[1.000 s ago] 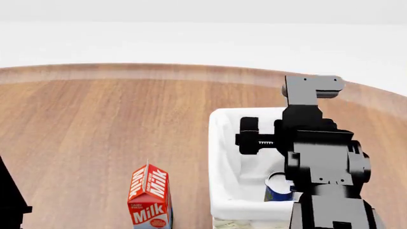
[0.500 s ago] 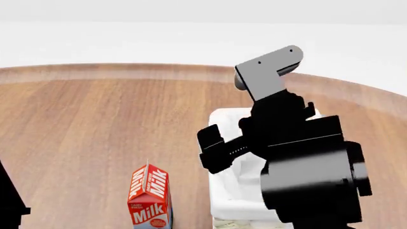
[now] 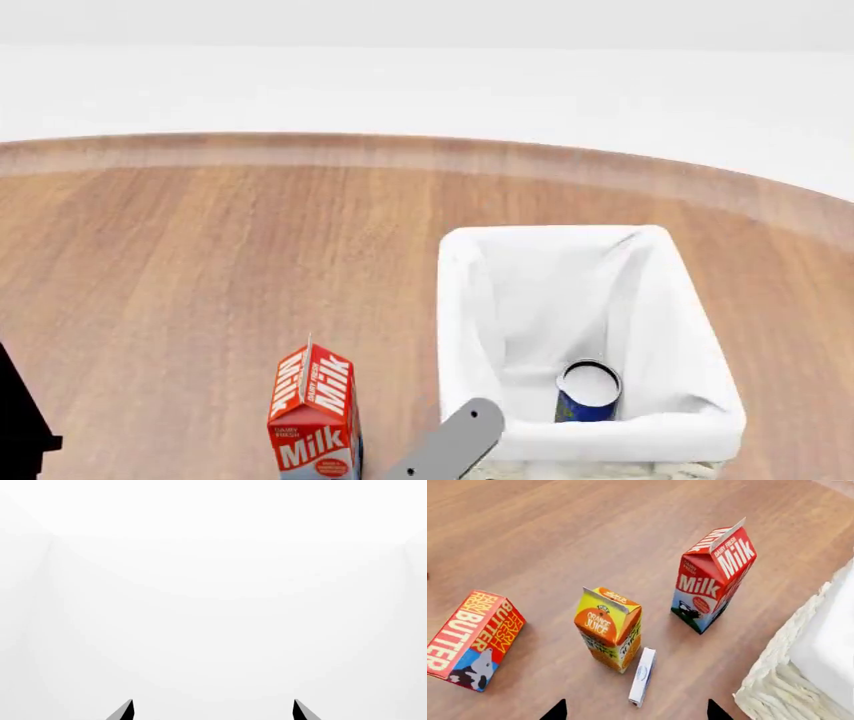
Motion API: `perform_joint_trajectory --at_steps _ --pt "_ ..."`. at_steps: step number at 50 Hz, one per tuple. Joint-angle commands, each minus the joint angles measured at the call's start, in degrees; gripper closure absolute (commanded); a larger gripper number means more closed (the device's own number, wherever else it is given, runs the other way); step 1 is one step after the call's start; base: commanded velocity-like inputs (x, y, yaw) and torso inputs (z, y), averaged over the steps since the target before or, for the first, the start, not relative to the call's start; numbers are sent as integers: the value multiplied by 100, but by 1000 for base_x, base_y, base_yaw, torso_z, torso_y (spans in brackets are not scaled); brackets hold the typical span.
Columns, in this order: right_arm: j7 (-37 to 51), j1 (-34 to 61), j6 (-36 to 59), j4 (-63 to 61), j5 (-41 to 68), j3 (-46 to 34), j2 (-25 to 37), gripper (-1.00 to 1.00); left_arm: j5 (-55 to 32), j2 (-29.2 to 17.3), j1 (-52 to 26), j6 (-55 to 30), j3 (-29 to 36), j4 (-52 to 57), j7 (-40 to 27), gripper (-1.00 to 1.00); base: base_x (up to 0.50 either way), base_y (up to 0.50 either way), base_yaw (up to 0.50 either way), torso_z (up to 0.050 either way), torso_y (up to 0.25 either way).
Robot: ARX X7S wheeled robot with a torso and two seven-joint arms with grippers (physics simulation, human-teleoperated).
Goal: Pick up the alphabet soup and the tomato sauce, and put them in the basket.
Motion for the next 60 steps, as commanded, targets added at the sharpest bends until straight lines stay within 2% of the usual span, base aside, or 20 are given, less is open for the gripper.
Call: perform_joint_trajectory --at_steps 1,14,28,32,45,60 --pt "-432 -1247 111 -908 -828 -615 -75 -100 4 -17 -35 -69 49 60 -33 -100 0 0 0 0 0" --pt "-431 -2463 111 -1117 -1835 -1162 -294 -100 -54 -65 -33 -85 -7 102 -72 -100 0 0 0 0 0" --pt "-431 -3316 111 -1115 -2420 -703 -296 -100 -66 -80 -48 -37 14 64 -70 -100 0 0 0 0 0" --pt "-431 -3469 111 -1234 -2524 -791 -296 -100 -72 -91 -26 -20 3 83 -82 -100 0 0 0 0 0" --pt "-431 -3501 111 -1298 -2600 -831 -296 -100 -19 -78 -37 -7 81 64 -103 -100 0 0 0 0 0" --pt "-428 -2976 111 -819 -1819 19 -296 -100 -39 -105 -33 20 88 48 -116 -100 0 0 0 0 0"
